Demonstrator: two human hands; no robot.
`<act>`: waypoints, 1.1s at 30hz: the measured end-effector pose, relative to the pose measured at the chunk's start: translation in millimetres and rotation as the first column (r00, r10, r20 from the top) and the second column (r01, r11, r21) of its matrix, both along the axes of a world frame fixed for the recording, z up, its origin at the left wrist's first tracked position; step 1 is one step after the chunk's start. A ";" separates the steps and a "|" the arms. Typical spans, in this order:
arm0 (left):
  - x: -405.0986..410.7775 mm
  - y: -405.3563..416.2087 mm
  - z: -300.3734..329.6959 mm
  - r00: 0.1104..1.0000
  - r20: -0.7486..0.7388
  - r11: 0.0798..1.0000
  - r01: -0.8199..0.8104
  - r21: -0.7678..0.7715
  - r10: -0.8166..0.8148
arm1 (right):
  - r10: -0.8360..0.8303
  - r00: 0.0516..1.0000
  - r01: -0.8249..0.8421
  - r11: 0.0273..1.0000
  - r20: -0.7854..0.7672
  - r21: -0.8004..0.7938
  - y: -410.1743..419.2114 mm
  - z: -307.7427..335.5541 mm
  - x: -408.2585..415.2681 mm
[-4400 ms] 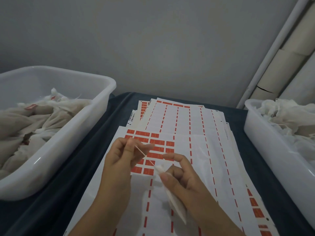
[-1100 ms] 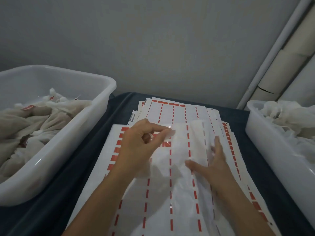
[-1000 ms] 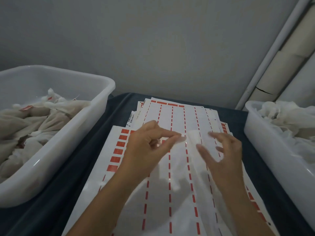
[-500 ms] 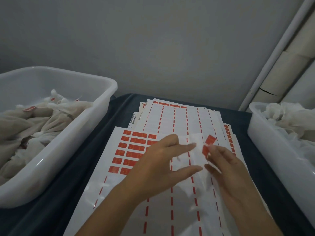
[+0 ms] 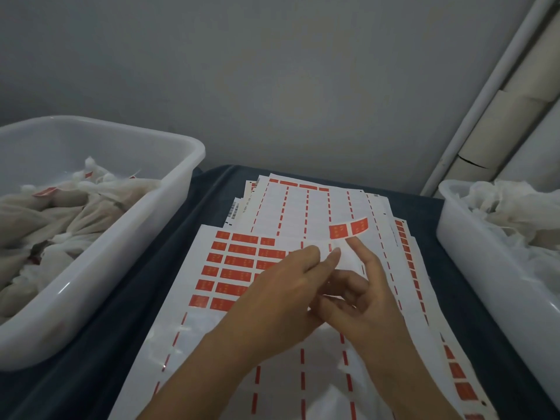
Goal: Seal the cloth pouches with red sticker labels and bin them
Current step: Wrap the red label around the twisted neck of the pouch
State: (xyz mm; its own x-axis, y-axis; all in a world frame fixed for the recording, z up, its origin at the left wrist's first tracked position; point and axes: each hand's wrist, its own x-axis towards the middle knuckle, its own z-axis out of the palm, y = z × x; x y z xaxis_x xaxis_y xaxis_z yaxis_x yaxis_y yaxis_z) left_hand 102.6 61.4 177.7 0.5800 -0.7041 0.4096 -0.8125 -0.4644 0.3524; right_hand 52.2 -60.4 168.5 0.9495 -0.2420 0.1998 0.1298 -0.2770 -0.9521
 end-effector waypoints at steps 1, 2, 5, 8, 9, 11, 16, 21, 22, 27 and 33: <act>0.4 -0.1 -0.8 1.000 0.014 1.000 0.005 0.011 -0.005 | -0.003 1.000 0.003 1.000 0.001 -0.018 -0.6 0.7 -0.2; 0.2 -0.6 -0.8 1.000 0.019 1.000 0.008 0.016 -0.008 | -0.018 1.000 0.018 0.999 0.009 -0.040 -1.5 0.6 0.2; -0.5 -5.0 -2.6 0.998 0.064 1.000 0.005 -0.025 -0.003 | -0.055 0.998 0.059 0.991 0.035 -0.124 -2.0 0.9 -0.3; 2.5 -4.8 -5.0 0.997 0.077 1.000 0.002 -0.028 0.001 | -0.044 0.998 0.052 0.984 0.047 -0.168 -2.3 2.2 -1.0; 3.4 -4.3 -3.0 0.999 0.045 0.998 -0.001 -0.057 0.004 | -0.042 0.998 0.051 0.985 0.052 -0.168 -3.9 3.4 -0.9; 5.0 -1.2 -0.3 0.993 -0.120 0.991 -0.015 -0.136 -0.002 | -0.049 0.996 0.060 0.985 0.073 -0.162 -9.3 5.5 -0.9; 15.3 7.2 2.8 0.897 -0.441 0.960 -0.093 -0.263 -0.034 | -0.084 0.991 0.101 0.979 0.103 -0.175 -21.1 8.5 0.1; 15.0 8.9 4.7 0.716 -0.688 0.905 -0.205 -0.373 -0.121 | -0.113 0.992 0.121 0.981 0.057 -0.153 -22.6 8.9 1.5; 16.0 9.5 3.0 0.692 -0.712 0.884 -0.252 -0.393 -0.120 | -0.151 0.987 0.156 0.981 0.048 -0.116 -23.5 10.3 1.4; 18.3 12.2 -0.5 0.672 -0.737 0.837 -0.364 -0.408 -0.067 | -0.298 0.955 0.297 0.954 0.010 0.023 -25.6 19.1 -6.8; 15.5 10.2 1.8 0.722 -0.690 0.873 -0.299 -0.385 -0.058 | 0.029 0.997 -0.024 0.996 -0.068 0.084 -8.7 17.6 -6.4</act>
